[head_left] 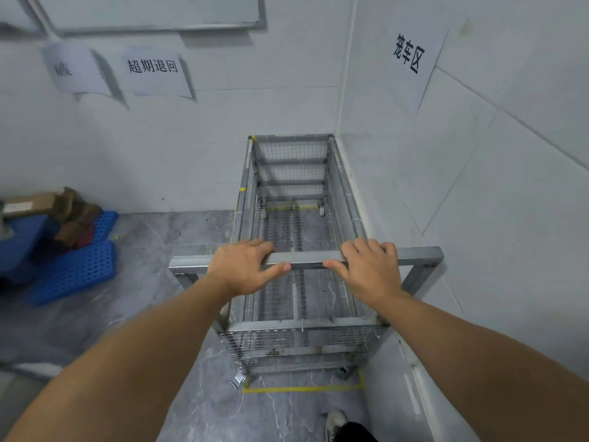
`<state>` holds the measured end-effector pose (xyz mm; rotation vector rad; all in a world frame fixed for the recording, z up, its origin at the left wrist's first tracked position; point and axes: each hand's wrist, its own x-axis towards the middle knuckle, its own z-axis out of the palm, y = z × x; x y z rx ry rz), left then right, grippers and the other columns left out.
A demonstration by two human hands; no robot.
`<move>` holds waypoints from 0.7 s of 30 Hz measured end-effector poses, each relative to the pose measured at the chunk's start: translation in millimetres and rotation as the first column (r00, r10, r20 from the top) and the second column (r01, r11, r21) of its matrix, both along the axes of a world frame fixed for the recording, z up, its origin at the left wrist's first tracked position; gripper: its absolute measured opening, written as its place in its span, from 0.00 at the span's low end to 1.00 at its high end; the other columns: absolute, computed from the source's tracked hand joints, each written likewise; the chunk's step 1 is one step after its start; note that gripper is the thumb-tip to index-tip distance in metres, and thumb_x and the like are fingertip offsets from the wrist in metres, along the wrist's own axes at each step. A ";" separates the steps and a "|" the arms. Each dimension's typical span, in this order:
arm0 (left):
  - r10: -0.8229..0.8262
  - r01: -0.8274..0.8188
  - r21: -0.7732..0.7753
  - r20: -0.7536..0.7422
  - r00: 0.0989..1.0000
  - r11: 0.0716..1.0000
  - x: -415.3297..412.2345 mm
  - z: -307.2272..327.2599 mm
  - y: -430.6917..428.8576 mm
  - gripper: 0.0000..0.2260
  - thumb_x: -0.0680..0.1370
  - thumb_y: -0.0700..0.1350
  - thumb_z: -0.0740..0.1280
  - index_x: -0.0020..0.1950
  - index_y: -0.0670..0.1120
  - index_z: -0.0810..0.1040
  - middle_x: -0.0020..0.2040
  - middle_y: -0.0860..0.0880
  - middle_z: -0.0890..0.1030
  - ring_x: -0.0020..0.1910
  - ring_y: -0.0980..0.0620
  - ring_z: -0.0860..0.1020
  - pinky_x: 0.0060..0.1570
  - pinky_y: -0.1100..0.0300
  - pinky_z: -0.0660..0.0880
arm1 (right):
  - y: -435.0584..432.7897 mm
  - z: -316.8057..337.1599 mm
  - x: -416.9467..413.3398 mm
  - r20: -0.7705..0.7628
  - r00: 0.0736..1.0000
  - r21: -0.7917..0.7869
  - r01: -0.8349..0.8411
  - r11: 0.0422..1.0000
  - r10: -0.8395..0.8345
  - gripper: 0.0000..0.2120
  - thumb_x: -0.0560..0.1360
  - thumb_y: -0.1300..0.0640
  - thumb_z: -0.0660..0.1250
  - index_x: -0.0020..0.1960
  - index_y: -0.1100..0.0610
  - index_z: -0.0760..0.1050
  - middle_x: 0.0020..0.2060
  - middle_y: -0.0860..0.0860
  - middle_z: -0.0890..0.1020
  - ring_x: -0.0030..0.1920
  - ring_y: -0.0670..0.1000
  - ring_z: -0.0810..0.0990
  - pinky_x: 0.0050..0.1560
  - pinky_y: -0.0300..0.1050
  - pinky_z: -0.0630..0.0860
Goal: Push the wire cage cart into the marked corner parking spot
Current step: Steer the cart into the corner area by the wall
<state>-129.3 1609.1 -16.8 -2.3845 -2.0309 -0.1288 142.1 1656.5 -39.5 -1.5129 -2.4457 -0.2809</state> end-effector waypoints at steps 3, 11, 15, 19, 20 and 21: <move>-0.013 0.013 -0.013 -0.026 1.000 1.000 -0.3 2.9 -0.3 0.25 0.74 0.75 0.47 0.44 0.55 0.67 0.36 0.56 0.72 0.37 0.53 0.73 0.36 0.56 0.73 | 0.1 0.2 -0.1 -0.005 1.000 0.012 -0.007 1.000 0.007 0.29 0.76 0.30 0.46 0.43 0.52 0.73 0.38 0.49 0.78 0.40 0.55 0.74 0.45 0.53 0.66; -0.021 0.015 -0.054 -0.107 0.994 0.998 -3.5 2.2 4.3 0.28 0.73 0.76 0.44 0.45 0.53 0.67 0.38 0.52 0.76 0.37 0.51 0.75 0.36 0.53 0.75 | -0.6 0.9 -0.9 0.029 1.000 -0.029 0.009 1.000 -0.008 0.30 0.77 0.29 0.44 0.45 0.51 0.73 0.41 0.49 0.78 0.43 0.54 0.74 0.48 0.54 0.66; -0.060 0.045 -0.120 -0.128 0.990 0.992 -5.0 4.3 9.8 0.30 0.72 0.76 0.43 0.45 0.52 0.67 0.37 0.51 0.76 0.35 0.50 0.76 0.36 0.52 0.76 | -0.6 2.2 1.6 0.062 0.997 -0.024 -0.035 0.999 0.037 0.30 0.76 0.30 0.45 0.49 0.53 0.74 0.44 0.51 0.80 0.45 0.56 0.76 0.49 0.54 0.68; -0.118 0.101 -0.135 -0.127 0.985 0.986 -9.7 10.1 9.0 0.28 0.75 0.74 0.46 0.46 0.50 0.67 0.36 0.50 0.76 0.35 0.49 0.77 0.34 0.52 0.76 | 3.0 6.7 6.0 0.087 0.994 -0.062 -0.066 0.996 0.071 0.28 0.76 0.30 0.49 0.47 0.53 0.73 0.42 0.51 0.79 0.43 0.56 0.76 0.44 0.51 0.66; -0.130 0.113 -0.132 -0.131 0.983 0.985 -10.3 10.5 8.0 0.27 0.75 0.73 0.47 0.46 0.50 0.67 0.36 0.51 0.76 0.34 0.49 0.77 0.33 0.53 0.76 | 3.7 7.5 7.0 0.092 0.994 -0.075 -0.058 0.995 0.065 0.28 0.76 0.30 0.48 0.47 0.53 0.72 0.42 0.50 0.79 0.43 0.55 0.76 0.44 0.50 0.65; -0.136 0.119 -0.125 -0.133 0.982 0.985 -11.1 10.4 7.5 0.27 0.75 0.73 0.47 0.46 0.50 0.67 0.35 0.51 0.75 0.34 0.49 0.77 0.32 0.54 0.75 | 4.0 9.7 6.6 0.094 0.994 -0.096 -0.053 0.994 0.062 0.29 0.76 0.29 0.47 0.47 0.53 0.71 0.41 0.51 0.78 0.43 0.55 0.75 0.44 0.51 0.65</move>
